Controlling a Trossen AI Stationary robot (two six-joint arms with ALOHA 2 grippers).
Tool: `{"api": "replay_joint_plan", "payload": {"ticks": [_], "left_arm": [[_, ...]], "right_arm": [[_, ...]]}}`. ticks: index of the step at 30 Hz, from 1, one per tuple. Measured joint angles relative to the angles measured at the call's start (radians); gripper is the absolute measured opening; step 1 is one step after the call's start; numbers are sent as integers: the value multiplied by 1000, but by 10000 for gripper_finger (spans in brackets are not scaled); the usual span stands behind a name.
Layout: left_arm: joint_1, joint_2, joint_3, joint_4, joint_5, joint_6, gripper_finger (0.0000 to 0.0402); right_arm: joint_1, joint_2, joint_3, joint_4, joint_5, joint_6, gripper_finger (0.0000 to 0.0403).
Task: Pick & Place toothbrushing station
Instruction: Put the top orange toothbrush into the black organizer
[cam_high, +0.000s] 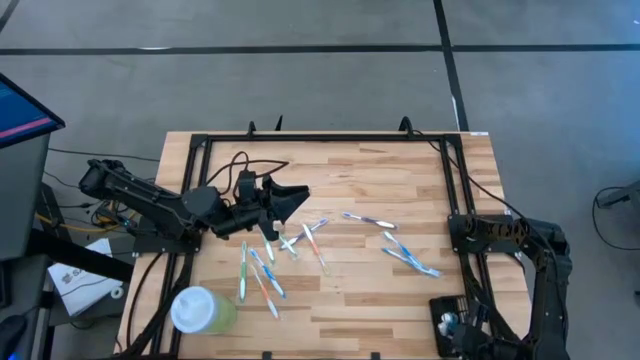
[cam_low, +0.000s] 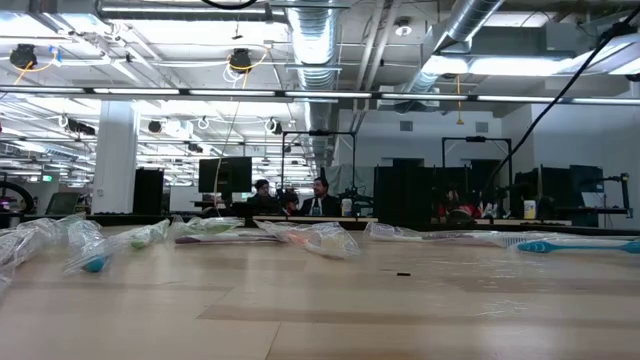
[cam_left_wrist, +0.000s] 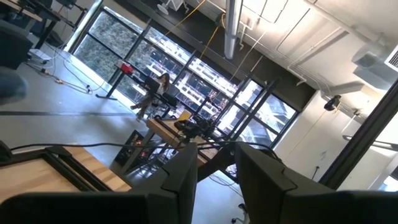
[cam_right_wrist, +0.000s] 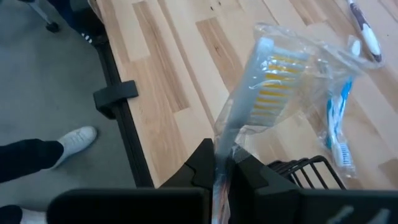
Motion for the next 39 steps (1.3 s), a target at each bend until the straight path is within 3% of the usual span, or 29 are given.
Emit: {"api": "replay_joint_plan", "payload": {"ticks": [39], "left_arm": [[0, 0, 0, 0, 11, -6, 104]], "right_arm": [[0, 2, -2, 3, -4, -8, 17]]}}
